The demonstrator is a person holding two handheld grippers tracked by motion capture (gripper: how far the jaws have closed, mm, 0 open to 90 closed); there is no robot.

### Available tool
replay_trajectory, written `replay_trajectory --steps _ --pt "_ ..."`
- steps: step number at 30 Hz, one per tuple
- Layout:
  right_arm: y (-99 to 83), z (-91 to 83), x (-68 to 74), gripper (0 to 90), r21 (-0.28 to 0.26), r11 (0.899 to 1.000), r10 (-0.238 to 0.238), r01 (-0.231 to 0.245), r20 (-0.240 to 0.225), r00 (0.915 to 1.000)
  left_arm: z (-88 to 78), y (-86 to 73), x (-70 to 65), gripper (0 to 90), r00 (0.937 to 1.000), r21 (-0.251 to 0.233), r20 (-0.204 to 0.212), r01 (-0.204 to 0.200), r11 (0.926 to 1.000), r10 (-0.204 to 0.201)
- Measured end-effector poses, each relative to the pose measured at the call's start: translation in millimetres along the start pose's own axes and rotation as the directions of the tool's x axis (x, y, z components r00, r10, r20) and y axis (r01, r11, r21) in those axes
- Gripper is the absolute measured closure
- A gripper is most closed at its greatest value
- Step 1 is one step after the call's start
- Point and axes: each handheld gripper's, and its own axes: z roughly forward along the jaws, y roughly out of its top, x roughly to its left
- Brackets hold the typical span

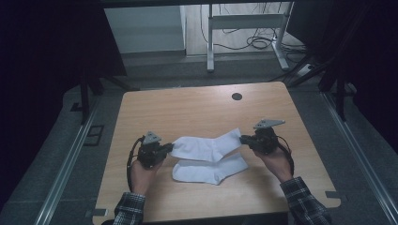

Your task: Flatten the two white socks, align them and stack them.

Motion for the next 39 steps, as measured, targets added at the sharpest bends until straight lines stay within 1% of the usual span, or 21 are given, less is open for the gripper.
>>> replay_trajectory --steps 1,3,7,14,16,18,20,22,25,26,27,28,29,30,32,33,34,36,37,38,39 --pt "-2.0 -2.4 2.2 82.4 0.005 1.000 0.003 -0.003 -0.003 1.0000 -2.3 -1.6 -1.5 86.1 1.0000 0.001 0.003 -0.005 1.0000 0.005" --pt "-6.1 -6.3 6.0 82.4 0.010 1.000 -0.001 0.001 -0.011 0.9999 -6.7 -5.0 -5.5 86.1 1.0000 0.006 0.005 -0.001 1.0000 0.001" --pt "-12.4 -13.9 14.0 82.4 0.020 1.000 -0.009 0.010 -0.027 0.9996 -14.8 -11.2 -13.0 86.0 0.9999 0.013 0.015 -0.008 0.9999 0.008" --pt "-24.2 -27.8 23.6 82.4 0.033 0.999 0.002 0.000 -0.051 0.9987 -26.6 -21.2 -26.5 86.1 0.9991 0.026 0.038 -0.019 0.9995 0.018" --pt "-27.4 -29.5 25.0 82.3 0.037 0.999 0.002 0.000 -0.055 0.9985 -28.5 -24.6 -29.5 86.0 0.9988 0.036 0.043 -0.024 0.9991 0.022" --pt "-31.2 -27.9 26.3 82.3 0.053 0.999 0.006 -0.003 -0.063 0.9980 -28.2 -28.1 -32.6 86.1 0.9991 0.053 0.034 -0.029 0.9982 0.027" --pt "-34.8 -22.4 27.3 82.2 0.079 0.997 0.006 0.000 -0.065 0.9979 -24.7 -31.2 -35.1 86.0 0.9991 0.074 0.024 -0.037 0.9966 0.036" --pt "-37.9 -15.5 28.8 82.1 0.108 0.994 -0.003 0.010 -0.059 0.9982 -18.3 -33.3 -37.3 85.9 0.9983 0.105 0.014 -0.058 0.9927 0.057" --pt "-42.4 -6.1 31.2 81.6 0.150 0.988 -0.031 0.036 -0.034 0.9989 -8.8 -35.5 -40.9 85.9 0.9964 0.147 0.000 -0.083 0.9856 0.084" --pt "-43.9 -4.0 32.2 81.1 0.162 0.986 -0.041 0.044 -0.022 0.9989 -5.3 -36.6 -42.3 85.5 0.9956 0.162 -0.012 -0.089 0.9827 0.092" --pt "-45.4 -2.4 32.7 80.6 0.176 0.983 -0.047 0.049 -0.015 0.9988 -2.1 -38.0 -43.4 84.1 0.9939 0.176 -0.026 -0.101 0.9793 0.107" --pt "-46.8 -0.9 32.6 79.5 0.190 0.980 -0.052 0.054 -0.015 0.9985 0.5 -39.3 -43.6 81.9 0.9925 0.190 -0.032 -0.110 0.9756 0.118" --pt "-48.0 0.2 32.6 77.5 0.204 0.978 -0.052 0.053 -0.011 0.9986 2.2 -39.9 -43.5 80.0 0.9921 0.201 -0.030 -0.113 0.9731 0.122" --pt "-48.8 0.3 32.7 75.6 0.209 0.976 -0.056 0.056 -0.005 0.9984 2.8 -40.2 -43.9 75.6 0.9927 0.201 -0.030 -0.109 0.9736 0.117" --pt "-48.2 -2.2 32.5 71.9 0.205 0.977 -0.065 0.063 0.003 0.9979 1.0 -38.9 -44.4 62.9 0.9904 0.173 -0.066 -0.109 0.9788 0.122" --pt "-46.9 -4.9 32.3 69.2 0.189 0.980 -0.061 0.058 0.010 0.9981 -1.4 -37.4 -43.7 59.1 0.9888 0.162 -0.080 -0.112 0.9804 0.126" --pt "-44.9 -7.6 31.9 67.7 0.169 0.984 -0.056 0.052 0.018 0.9983 -3.7 -35.9 -42.7 54.8 0.9887 0.141 -0.092 -0.104 0.9845 0.118" --pt "-40.9 -11.1 30.4 64.0 0.135 0.990 -0.052 0.047 0.033 0.9981 -7.4 -33.5 -39.1 51.0 0.9924 0.101 -0.089 -0.075 0.9920 0.084" --pt "-39.5 -11.6 29.9 62.7 0.123 0.991 -0.050 0.045 0.038 0.9980 -8.1 -33.0 -37.3 49.4 0.9939 0.090 -0.086 -0.061 0.9941 0.069" --pt "-38.5 -11.1 29.8 60.7 0.122 0.992 -0.043 0.038 0.040 0.9983 -7.8 -32.8 -35.8 48.5 0.9948 0.085 -0.083 -0.052 0.9950 0.059" --pt "-38.1 -8.8 29.5 59.0 0.121 0.992 -0.049 0.044 0.038 0.9981 -6.8 -33.0 -34.3 48.5 0.9954 0.087 -0.079 -0.046 0.9951 0.053"
